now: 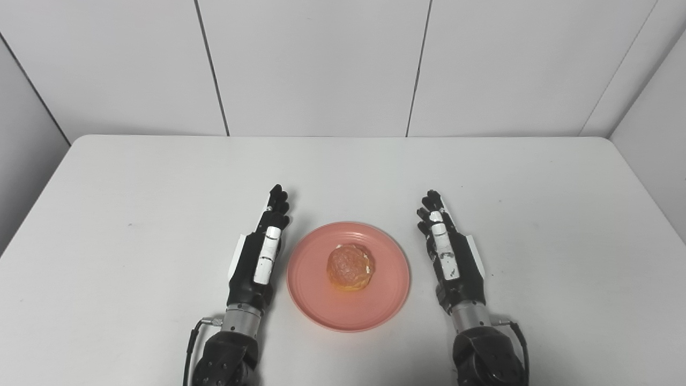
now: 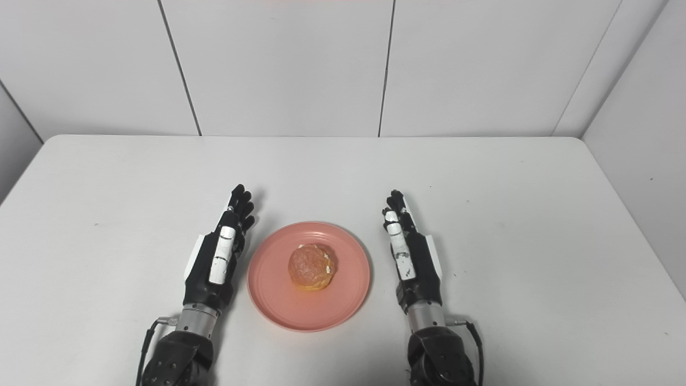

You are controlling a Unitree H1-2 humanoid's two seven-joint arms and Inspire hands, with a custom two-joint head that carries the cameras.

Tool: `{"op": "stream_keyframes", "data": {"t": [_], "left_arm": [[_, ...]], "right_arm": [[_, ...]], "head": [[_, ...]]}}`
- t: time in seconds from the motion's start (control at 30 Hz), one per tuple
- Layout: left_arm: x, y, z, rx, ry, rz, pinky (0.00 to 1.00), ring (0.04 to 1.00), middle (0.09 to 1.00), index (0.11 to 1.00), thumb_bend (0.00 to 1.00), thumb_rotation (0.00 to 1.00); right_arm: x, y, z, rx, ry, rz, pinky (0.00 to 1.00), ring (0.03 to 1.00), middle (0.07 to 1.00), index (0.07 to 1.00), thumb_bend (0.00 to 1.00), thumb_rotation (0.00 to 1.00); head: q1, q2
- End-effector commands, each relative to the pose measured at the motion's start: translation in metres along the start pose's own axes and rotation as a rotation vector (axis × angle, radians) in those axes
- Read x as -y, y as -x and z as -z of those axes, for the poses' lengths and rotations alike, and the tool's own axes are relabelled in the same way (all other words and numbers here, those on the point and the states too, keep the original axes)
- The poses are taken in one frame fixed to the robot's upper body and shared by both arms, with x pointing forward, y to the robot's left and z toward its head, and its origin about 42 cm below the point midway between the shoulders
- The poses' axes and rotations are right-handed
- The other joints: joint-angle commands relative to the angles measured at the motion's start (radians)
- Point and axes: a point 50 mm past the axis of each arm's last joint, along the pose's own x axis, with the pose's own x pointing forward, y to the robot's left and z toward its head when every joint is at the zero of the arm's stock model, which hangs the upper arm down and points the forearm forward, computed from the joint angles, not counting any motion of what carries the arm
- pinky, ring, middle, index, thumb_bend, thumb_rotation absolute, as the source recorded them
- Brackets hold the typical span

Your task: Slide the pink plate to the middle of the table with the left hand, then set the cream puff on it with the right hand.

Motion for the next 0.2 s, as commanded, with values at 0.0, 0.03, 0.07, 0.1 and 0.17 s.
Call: {"op": "stream_keyframes", "data": {"t": [0.0, 0.03, 0.07, 0.1, 0.17], "left_arm": [[0.0008, 0.0118, 0.0138, -0.063, 0.028, -0.010, 1.00, 1.000, 1.000, 1.000, 0.65, 0.98], [0.0006, 0.0115, 0.0135, -0.068, 0.034, -0.011, 1.00, 1.000, 1.000, 1.000, 0.66, 0.98], [0.0005, 0.0113, 0.0133, -0.071, 0.038, -0.011, 1.00, 1.000, 1.000, 1.000, 0.67, 0.98], [0.0001, 0.0111, 0.0137, -0.076, 0.040, -0.013, 1.00, 1.000, 1.000, 1.000, 0.67, 0.98], [-0.0007, 0.0107, 0.0140, -0.079, 0.039, -0.016, 1.00, 1.000, 1.000, 1.000, 0.68, 0.98]], "right_arm": [[-0.0038, -0.0055, -0.0082, 0.020, -0.001, -0.020, 0.99, 0.956, 0.959, 0.958, 0.56, 0.87], [-0.0041, -0.0052, -0.0081, 0.020, -0.003, -0.020, 0.99, 0.956, 0.957, 0.957, 0.56, 0.87], [-0.0042, -0.0051, -0.0080, 0.020, -0.003, -0.021, 0.99, 0.955, 0.955, 0.954, 0.55, 0.86], [-0.0042, -0.0051, -0.0078, 0.020, 0.000, -0.023, 0.99, 0.954, 0.954, 0.953, 0.55, 0.86], [-0.0042, -0.0052, -0.0078, 0.018, 0.004, -0.027, 0.99, 0.957, 0.960, 0.956, 0.55, 0.86]], "head": [[0.001, -0.001], [0.000, -0.003], [0.000, -0.003], [0.000, -0.003], [0.001, -0.001]]}}
